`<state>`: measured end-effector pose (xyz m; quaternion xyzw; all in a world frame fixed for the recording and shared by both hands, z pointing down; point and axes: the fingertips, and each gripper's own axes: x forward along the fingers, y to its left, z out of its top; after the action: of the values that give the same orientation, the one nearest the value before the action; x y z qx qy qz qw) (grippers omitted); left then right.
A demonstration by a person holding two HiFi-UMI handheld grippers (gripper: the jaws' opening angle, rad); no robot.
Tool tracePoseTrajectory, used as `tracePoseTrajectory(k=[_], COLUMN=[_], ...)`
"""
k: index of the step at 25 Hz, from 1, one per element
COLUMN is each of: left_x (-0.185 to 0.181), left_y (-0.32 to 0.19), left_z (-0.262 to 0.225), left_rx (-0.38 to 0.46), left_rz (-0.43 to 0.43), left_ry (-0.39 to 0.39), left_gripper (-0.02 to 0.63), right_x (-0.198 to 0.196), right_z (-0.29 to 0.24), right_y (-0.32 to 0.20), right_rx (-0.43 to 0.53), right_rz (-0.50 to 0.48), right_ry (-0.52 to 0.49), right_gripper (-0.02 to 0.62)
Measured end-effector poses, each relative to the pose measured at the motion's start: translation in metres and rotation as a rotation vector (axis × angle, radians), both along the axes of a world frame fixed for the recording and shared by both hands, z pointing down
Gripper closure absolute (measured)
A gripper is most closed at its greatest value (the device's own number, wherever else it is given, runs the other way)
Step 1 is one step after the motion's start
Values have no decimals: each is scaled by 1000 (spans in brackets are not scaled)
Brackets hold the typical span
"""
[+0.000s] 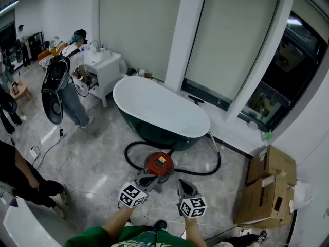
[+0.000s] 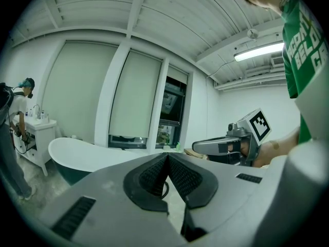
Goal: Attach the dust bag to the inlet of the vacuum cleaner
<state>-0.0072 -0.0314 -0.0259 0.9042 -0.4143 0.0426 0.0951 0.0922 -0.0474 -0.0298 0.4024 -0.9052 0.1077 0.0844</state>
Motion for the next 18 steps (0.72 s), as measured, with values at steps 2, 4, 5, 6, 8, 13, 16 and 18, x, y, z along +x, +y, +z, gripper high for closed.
tracePoseTrajectory(k=[2,4,5,6,8,13,16,18], left_x=[-4,-7,-8,-10,-12,-17,-15,-10], left_y=[1,3,4,4,5,5,1,0], left_z=[0,2,3,4,5,6,9,9], left_rx=[-2,-4,-5,-8,-15,-23,-25,-29], left_rz=[-8,-18,-22,-24,-25,-27,-33,-38], left_ry=[0,4,6,8,12,13,15,18], left_gripper=[603,603,603,603,603,603,603,603], right_x=[-3,-4,-4,-5,-6,-12,-9,-3], right_z=[2,5,7,8,9,12,13,13], right_y=[0,1,1,1,0,-2,-6,-7], right_rx=[-3,-9,-12,-15,-20,-29,-30,-34], right_rz=[-3,-1,0,0,-2,-4,-5,-4], right_ry=[-2,-5,-5,-3,2,4,5,6], right_gripper=[586,586,586,586,586,586,586,586])
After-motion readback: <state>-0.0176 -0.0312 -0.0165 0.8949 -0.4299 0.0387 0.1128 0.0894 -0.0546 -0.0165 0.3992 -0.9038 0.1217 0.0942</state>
